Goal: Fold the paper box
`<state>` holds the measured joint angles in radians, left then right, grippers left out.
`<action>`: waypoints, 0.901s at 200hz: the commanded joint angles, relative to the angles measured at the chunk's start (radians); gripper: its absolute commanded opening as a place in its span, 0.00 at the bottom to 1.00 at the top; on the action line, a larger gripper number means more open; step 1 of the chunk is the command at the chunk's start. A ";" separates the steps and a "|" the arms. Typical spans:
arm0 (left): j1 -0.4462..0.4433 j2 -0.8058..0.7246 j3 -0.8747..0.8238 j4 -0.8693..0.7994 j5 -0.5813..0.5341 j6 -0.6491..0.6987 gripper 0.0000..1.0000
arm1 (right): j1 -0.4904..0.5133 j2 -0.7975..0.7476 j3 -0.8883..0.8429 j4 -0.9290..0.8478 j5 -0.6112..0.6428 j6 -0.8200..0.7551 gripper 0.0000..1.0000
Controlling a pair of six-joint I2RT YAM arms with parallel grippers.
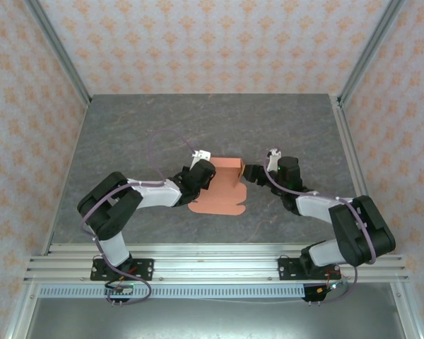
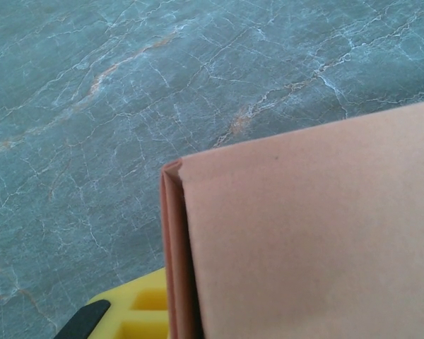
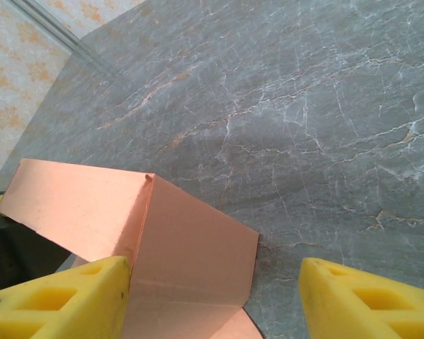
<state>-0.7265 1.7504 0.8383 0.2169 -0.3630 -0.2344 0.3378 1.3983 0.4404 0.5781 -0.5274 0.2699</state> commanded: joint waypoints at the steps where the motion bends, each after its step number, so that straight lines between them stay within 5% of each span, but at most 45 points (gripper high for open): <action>1: -0.005 0.029 0.000 -0.030 -0.018 0.036 0.12 | 0.008 -0.015 0.051 -0.023 -0.042 0.021 0.63; 43: -0.008 0.030 -0.004 -0.025 -0.026 0.037 0.12 | 0.023 -0.061 0.104 -0.080 -0.103 0.027 0.63; 100: -0.010 0.032 -0.005 -0.027 -0.034 0.041 0.12 | 0.024 -0.266 0.002 -0.251 0.119 -0.027 0.62; 180: -0.009 0.034 -0.012 -0.018 -0.029 0.037 0.12 | 0.056 -0.099 -0.070 -0.120 0.078 -0.015 0.59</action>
<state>-0.7265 1.7569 0.8383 0.2287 -0.3645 -0.2344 0.3687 1.2488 0.3626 0.3889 -0.4416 0.2684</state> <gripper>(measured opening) 0.122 0.595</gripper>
